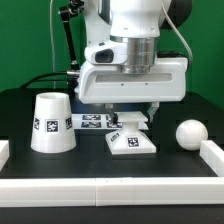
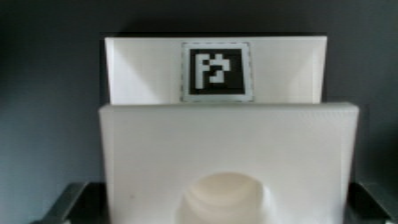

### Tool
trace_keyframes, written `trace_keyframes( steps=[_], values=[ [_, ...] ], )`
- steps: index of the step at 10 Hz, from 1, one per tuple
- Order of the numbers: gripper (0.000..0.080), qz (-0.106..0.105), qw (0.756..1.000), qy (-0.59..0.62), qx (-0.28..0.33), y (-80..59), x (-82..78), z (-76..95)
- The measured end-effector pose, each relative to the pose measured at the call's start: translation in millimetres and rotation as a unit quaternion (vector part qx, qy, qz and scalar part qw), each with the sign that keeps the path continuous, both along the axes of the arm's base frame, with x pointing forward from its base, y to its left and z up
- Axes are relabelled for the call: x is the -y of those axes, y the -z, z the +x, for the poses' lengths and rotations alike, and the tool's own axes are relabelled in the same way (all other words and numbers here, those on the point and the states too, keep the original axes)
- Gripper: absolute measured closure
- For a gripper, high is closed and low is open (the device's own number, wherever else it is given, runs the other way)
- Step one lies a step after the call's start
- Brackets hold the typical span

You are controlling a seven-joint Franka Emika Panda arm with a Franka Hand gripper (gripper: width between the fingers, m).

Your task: Assemble lamp

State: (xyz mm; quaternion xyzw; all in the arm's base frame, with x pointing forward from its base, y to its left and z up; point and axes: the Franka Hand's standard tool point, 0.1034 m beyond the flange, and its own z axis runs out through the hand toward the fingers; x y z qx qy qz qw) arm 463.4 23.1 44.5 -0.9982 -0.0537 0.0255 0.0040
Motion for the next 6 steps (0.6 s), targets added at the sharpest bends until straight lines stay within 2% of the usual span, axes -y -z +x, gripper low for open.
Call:
trace_keyframes(
  steps=[2,4,6],
  values=[
    [0.0265,0.003,1.000,-0.014,0.017,-0.4,-8.4,31.2],
    [0.0265,0.007,0.999,-0.026,0.027,-1.1,-26.0,61.0],
    [0.0265,0.009,0.999,-0.012,0.031,-1.2,-46.1,81.0]
  ],
)
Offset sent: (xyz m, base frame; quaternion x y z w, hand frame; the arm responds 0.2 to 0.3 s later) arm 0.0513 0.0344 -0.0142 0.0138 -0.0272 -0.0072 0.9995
